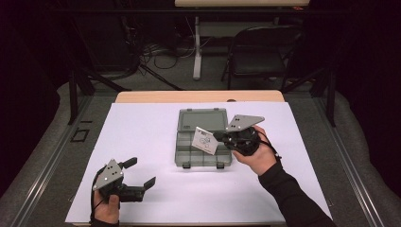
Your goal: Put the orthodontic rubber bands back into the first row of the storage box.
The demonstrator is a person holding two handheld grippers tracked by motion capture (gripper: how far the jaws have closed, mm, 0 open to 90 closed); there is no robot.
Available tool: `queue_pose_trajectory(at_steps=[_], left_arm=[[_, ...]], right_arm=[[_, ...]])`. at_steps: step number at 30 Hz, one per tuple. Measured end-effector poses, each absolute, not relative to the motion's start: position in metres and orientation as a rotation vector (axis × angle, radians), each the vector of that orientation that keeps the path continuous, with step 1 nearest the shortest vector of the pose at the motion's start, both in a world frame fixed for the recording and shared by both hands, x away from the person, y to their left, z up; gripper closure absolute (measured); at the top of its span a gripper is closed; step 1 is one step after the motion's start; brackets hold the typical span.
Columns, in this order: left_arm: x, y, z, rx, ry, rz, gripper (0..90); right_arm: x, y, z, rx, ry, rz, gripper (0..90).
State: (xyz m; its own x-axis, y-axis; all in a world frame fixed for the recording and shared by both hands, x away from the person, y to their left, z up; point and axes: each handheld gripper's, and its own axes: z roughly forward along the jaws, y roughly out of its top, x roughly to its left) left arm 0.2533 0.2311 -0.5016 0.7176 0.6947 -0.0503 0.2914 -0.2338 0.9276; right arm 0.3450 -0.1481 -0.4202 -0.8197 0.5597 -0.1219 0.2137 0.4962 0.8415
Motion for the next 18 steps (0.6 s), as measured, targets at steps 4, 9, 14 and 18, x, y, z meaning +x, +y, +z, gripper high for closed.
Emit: queue_pose_trajectory(at_steps=[4,9,14,18], left_arm=[[0.254,0.231,-0.502,1.821,0.778,0.453,5.2],[0.254,0.232,-0.502,1.811,0.785,0.449,5.2],[0.255,0.232,-0.503,1.809,0.792,0.445,5.2],[0.255,0.232,-0.503,1.810,0.794,0.443,5.2]], right_arm=[[0.356,-0.147,-0.417,0.650,2.370,1.251,90.0],[0.367,-0.142,-0.415,0.646,2.379,1.224,90.0],[0.378,-0.136,-0.412,0.630,2.384,1.199,90.0],[0.389,-0.132,-0.413,0.643,2.392,1.174,90.0]])
